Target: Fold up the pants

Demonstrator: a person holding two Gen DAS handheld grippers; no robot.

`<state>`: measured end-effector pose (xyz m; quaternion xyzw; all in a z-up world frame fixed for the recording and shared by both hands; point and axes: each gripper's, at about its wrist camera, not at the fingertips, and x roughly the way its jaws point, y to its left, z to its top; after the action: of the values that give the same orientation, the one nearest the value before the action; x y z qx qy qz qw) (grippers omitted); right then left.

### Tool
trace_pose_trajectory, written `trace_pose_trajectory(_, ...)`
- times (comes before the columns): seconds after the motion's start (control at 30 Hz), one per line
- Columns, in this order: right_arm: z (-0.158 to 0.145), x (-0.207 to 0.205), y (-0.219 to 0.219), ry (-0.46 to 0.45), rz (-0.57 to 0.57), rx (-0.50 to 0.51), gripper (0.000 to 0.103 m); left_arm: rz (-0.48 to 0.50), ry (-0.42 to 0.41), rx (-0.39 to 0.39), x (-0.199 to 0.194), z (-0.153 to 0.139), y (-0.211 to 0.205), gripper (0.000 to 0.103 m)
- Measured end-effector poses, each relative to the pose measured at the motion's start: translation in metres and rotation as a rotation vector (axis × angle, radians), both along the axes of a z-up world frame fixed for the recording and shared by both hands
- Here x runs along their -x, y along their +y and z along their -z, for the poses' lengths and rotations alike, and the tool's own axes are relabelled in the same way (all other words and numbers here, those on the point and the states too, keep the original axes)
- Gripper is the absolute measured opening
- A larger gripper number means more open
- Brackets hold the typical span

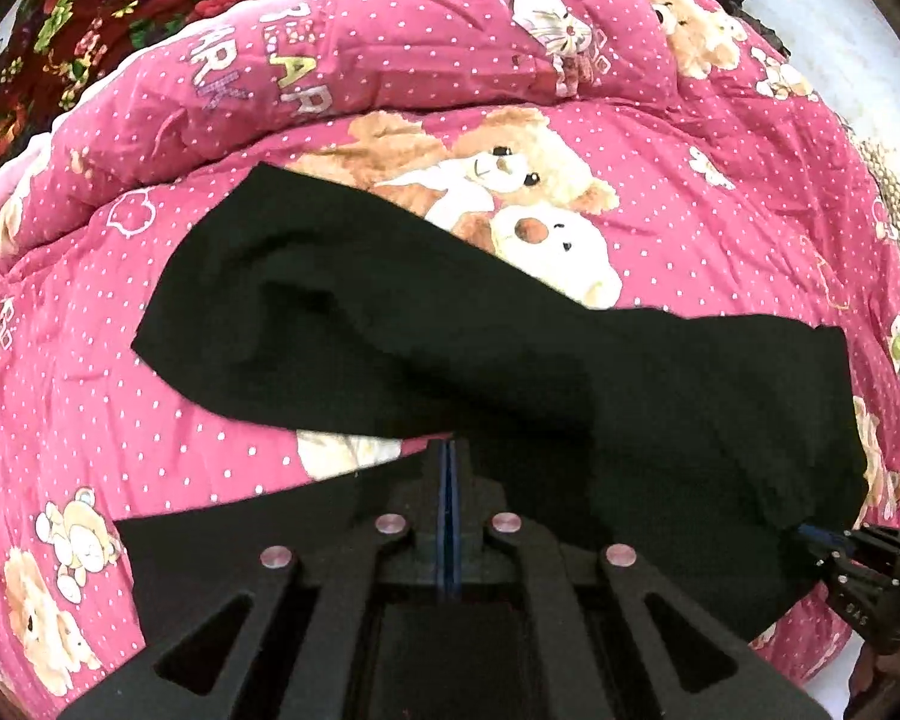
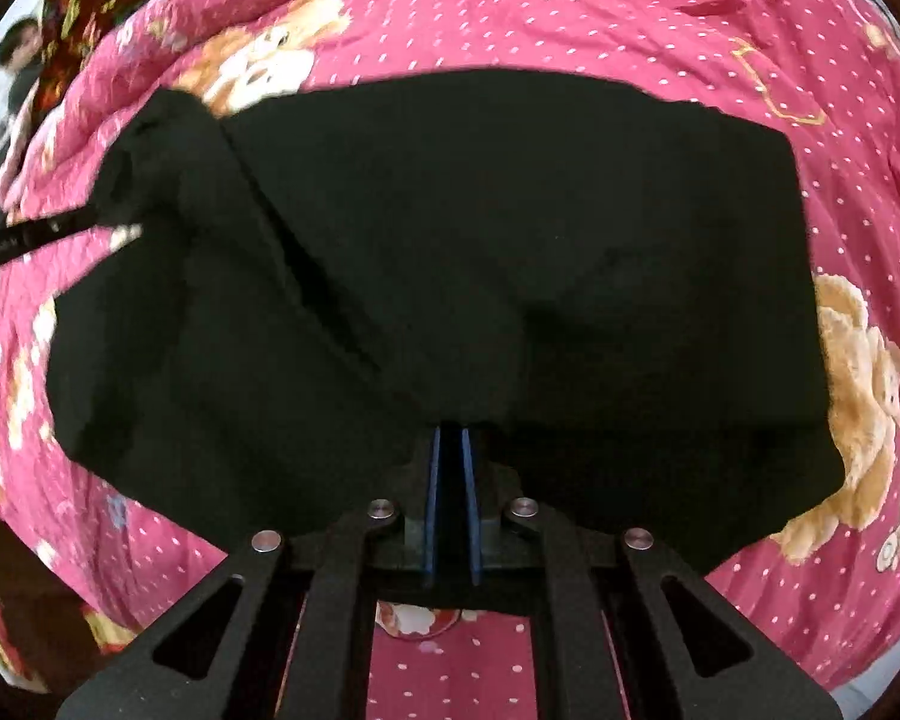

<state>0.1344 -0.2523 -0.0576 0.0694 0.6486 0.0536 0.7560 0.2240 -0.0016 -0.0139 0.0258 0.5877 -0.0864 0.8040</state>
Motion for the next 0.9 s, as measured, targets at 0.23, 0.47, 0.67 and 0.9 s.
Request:
trace_pose_trajectory(0.23,-0.018,-0.007,-0.024,-0.01,0.12,0.017,0.045,-0.005,0.014,0.027,-0.026,0.001,-0.013,0.009)
trace_pose_trajectory(0.47,-0.036,-0.024,-0.027,-0.033,0.135,0.048,0.045,0.025,0.024,0.017,-0.037,0.006,-0.025,0.014)
trace_pose_trajectory(0.67,-0.033,-0.028,-0.026,-0.032,0.133,0.072,0.045,0.012,0.039,0.021,-0.043,0.011,-0.024,0.015)
trace_pose_trajectory(0.9,-0.025,-0.029,-0.026,-0.02,0.133,0.068,0.045,-0.011,0.048,0.023,-0.054,0.018,-0.02,0.025)
